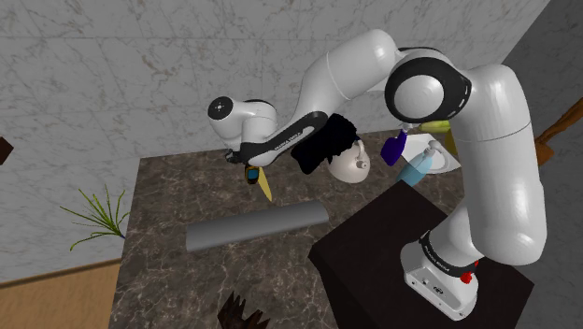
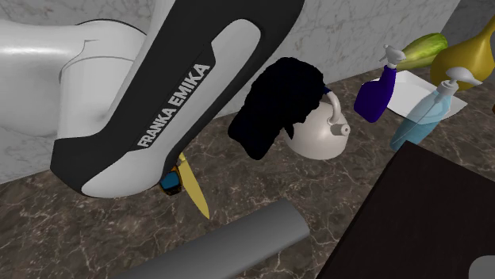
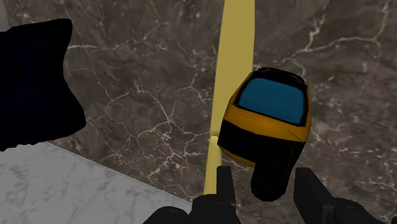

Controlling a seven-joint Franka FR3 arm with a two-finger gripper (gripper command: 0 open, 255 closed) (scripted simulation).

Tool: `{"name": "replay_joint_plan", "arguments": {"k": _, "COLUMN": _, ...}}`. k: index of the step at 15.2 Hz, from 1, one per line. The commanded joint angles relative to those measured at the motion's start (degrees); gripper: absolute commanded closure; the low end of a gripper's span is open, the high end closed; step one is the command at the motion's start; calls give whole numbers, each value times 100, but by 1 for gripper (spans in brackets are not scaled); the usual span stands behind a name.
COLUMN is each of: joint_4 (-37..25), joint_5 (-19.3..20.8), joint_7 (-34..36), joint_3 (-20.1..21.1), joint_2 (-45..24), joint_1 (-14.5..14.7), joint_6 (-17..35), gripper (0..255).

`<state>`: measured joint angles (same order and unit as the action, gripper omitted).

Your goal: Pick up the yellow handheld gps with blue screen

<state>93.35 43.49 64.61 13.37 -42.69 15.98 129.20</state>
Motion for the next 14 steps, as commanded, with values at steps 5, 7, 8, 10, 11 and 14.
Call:
{"name": "replay_joint_plan", "arguments": {"k": 5, "joint_4": 2, "joint_5": 3, "joint_7": 4, "joint_3": -2, "joint_2": -5, "joint_1": 1, "joint_6": 5, "gripper": 255}}
{"name": "replay_joint_plan", "arguments": {"k": 7, "joint_4": 4, "joint_5": 1, "joint_7": 2, "joint_3": -1, "joint_2": -1, "joint_1": 0, "joint_6": 3, "gripper": 255}}
{"name": "replay_joint_plan", "arguments": {"k": 8, "joint_4": 9, "joint_5": -2, "joint_7": 3, "joint_3": 3, "joint_2": 8, "joint_1": 2, "joint_6": -2, "gripper": 255}}
{"name": "replay_joint_plan", "arguments": {"k": 10, "joint_4": 37, "joint_5": -50, "joint_7": -53, "joint_3": 36, "joint_2": 118, "joint_1": -19, "joint_6": -74, "gripper": 255}}
{"name": "replay_joint_plan", "arguments": {"k": 11, "joint_4": 47, "joint_5": -75, "joint_7": -82, "joint_3": 53, "joint_2": 171, "joint_1": -30, "joint_6": -112, "gripper": 255}}
{"name": "replay_joint_plan", "arguments": {"k": 14, "joint_4": 73, "joint_5": -151, "joint_7": -171, "joint_3": 103, "joint_2": 329, "joint_1": -59, "joint_6": -226, "gripper": 255}}
